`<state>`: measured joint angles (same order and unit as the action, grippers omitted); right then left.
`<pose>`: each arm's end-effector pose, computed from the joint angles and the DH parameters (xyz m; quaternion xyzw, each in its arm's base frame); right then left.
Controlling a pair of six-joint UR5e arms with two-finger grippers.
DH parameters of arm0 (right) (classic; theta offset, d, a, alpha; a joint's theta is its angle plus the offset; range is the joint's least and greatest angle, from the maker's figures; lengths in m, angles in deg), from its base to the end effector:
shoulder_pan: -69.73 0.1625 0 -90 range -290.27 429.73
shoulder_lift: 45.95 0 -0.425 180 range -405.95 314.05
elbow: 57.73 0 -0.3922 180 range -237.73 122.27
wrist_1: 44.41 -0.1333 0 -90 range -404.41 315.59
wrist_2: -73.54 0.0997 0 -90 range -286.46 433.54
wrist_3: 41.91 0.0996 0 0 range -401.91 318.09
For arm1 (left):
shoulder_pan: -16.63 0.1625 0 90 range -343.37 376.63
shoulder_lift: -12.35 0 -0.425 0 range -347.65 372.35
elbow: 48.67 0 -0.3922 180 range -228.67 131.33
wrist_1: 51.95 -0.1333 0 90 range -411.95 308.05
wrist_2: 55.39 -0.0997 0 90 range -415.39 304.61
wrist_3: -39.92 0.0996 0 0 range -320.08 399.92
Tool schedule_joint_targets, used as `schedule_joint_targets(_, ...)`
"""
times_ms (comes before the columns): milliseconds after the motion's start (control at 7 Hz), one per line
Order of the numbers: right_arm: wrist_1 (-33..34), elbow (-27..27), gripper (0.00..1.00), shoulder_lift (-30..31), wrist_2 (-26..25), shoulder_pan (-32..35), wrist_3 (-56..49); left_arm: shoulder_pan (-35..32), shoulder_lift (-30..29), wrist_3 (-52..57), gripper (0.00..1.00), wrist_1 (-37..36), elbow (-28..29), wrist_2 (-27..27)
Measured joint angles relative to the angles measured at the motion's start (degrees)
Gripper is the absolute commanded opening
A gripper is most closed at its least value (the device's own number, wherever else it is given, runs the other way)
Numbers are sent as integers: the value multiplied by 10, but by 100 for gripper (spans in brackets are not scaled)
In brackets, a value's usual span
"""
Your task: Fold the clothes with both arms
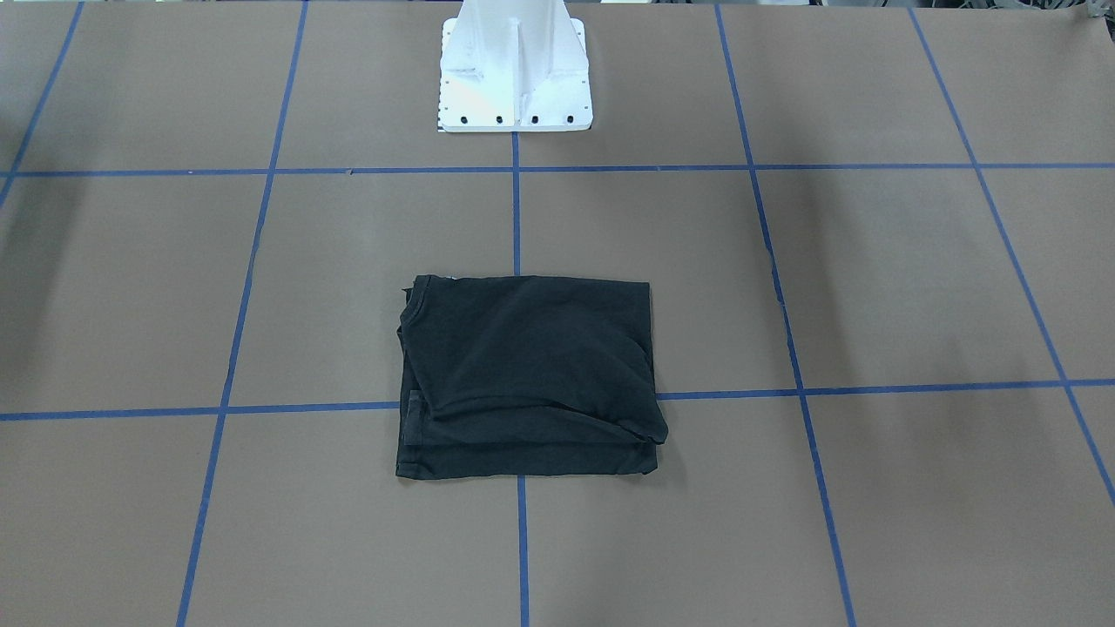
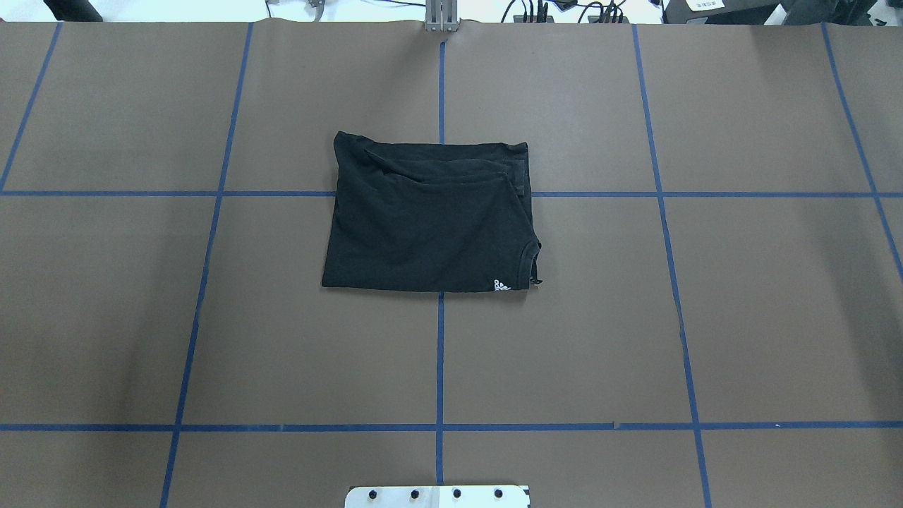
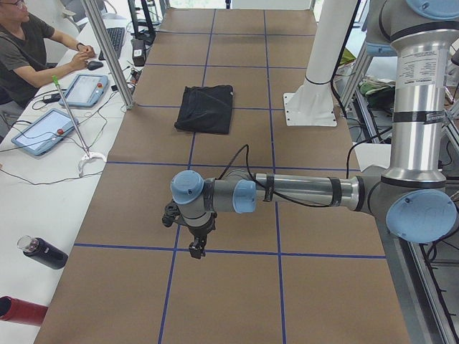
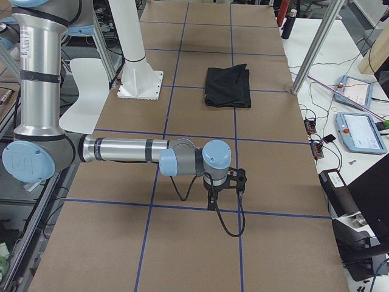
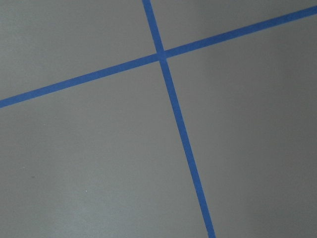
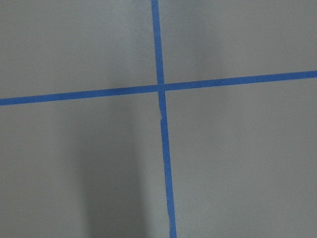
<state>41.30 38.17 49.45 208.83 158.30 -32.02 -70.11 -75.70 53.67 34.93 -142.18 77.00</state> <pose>0.0511 -0.4588 0.6437 0.0004 -0.3866 0.0520 0.9208 -0.0390 -0.4782 0.6528 0.0204 0.3612 0.1330 0.9227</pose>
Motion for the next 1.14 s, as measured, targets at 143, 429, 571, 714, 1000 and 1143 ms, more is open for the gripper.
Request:
schedule_joint_targets(143, 1, 0, 100, 0, 0, 1, 0, -12, 1, 0, 100, 0, 0, 1)
schedule_joint_targets(429, 1, 1, 100, 4, 1, 2, 0, -31, 2, 0, 100, 2, -1, 3)
schedule_joint_targets(571, 1, 2, 100, 5, 1, 2, 0, -34, 1, 0, 100, 2, -1, 3)
schedule_joint_targets(714, 0, 2, 100, 5, 1, 2, 0, -35, -1, 0, 100, 2, -1, 3)
schedule_joint_targets(1000, -2, 3, 100, 5, -1, 3, 1, -36, -4, -1, 100, 2, -2, 3)
schedule_joint_targets(1143, -3, 2, 100, 5, -3, 3, 1, -36, -4, -5, 100, 2, -7, 3)
